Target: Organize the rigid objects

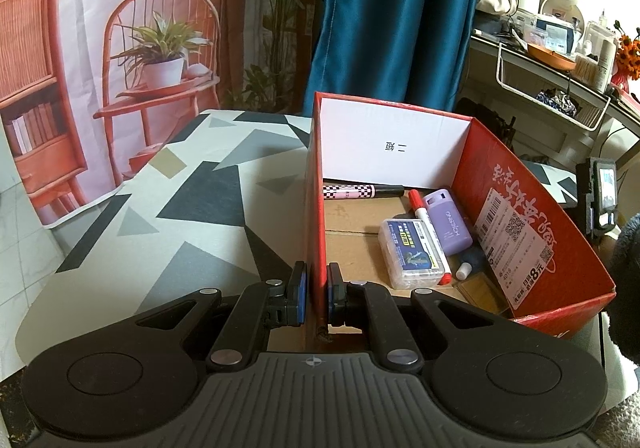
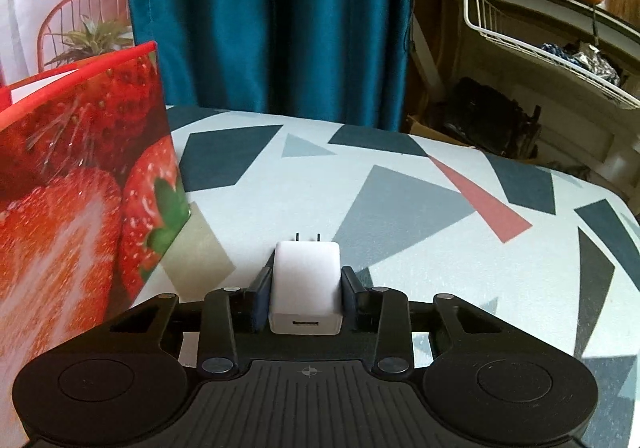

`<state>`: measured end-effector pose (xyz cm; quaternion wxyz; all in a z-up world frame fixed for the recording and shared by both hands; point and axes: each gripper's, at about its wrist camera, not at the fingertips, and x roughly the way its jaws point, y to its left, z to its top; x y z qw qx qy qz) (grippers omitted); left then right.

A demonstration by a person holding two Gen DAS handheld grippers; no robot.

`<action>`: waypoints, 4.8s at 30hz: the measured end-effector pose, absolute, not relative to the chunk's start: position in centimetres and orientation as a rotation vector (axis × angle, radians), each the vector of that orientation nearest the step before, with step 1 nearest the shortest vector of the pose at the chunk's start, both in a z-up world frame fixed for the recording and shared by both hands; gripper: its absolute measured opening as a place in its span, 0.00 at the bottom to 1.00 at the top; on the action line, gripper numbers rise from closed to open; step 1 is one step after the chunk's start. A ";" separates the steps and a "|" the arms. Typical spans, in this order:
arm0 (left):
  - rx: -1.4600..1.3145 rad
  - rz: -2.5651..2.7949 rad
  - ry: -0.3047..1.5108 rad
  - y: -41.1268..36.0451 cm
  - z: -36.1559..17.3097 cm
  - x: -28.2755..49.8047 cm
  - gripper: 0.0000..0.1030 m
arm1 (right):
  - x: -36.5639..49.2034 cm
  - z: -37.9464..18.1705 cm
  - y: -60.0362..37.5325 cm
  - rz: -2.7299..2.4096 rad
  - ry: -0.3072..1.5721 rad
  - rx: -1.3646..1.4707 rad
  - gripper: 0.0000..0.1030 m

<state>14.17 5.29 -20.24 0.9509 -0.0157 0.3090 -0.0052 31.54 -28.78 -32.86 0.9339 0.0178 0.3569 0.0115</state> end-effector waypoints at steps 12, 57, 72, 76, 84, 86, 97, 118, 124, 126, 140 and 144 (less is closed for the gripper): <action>-0.038 -0.010 0.624 5.4 -20.3 14.1 0.10 | 27.2 -32.5 -27.9 0.046 0.721 0.032 0.32; -0.045 -0.010 0.623 5.4 -20.4 14.2 0.10 | 23.0 -20.7 -23.8 0.352 0.430 0.089 0.31; -0.048 -0.011 0.622 5.4 -20.5 14.2 0.10 | 22.3 -21.3 -16.9 0.417 0.573 -0.129 0.31; -0.050 -0.012 0.622 5.4 -20.6 14.2 0.10 | 22.4 -21.3 -16.3 0.415 0.587 -0.146 0.31; -0.050 -0.011 0.624 5.3 -20.6 14.3 0.10 | 22.3 -20.8 -16.7 0.390 0.593 -0.132 0.39; -0.051 -0.011 0.624 5.4 -20.6 14.3 0.10 | 22.3 -20.4 -16.8 0.385 0.588 -0.119 0.53; -0.049 -0.005 0.631 5.3 -20.6 14.4 0.10 | 21.8 -18.8 -17.4 0.317 0.579 -0.071 0.99; -0.073 -0.010 0.636 5.7 -19.6 15.0 0.11 | 19.9 -18.2 -20.2 0.088 0.704 0.168 1.00; -0.048 -0.012 0.568 5.5 -17.4 14.3 0.62 | 18.2 -16.2 -21.2 -0.012 0.710 0.215 1.00; -0.033 -0.008 0.544 5.2 -16.2 14.0 0.76 | 17.3 -15.3 -21.2 -0.038 0.698 0.215 1.00; 0.115 0.136 0.364 1.8 -6.4 9.0 1.00 | 9.2 -6.4 -20.7 -0.084 0.559 0.271 1.00; 0.160 0.131 0.319 0.4 -3.8 6.7 1.00 | 6.4 -3.9 -19.8 -0.082 0.501 0.242 1.00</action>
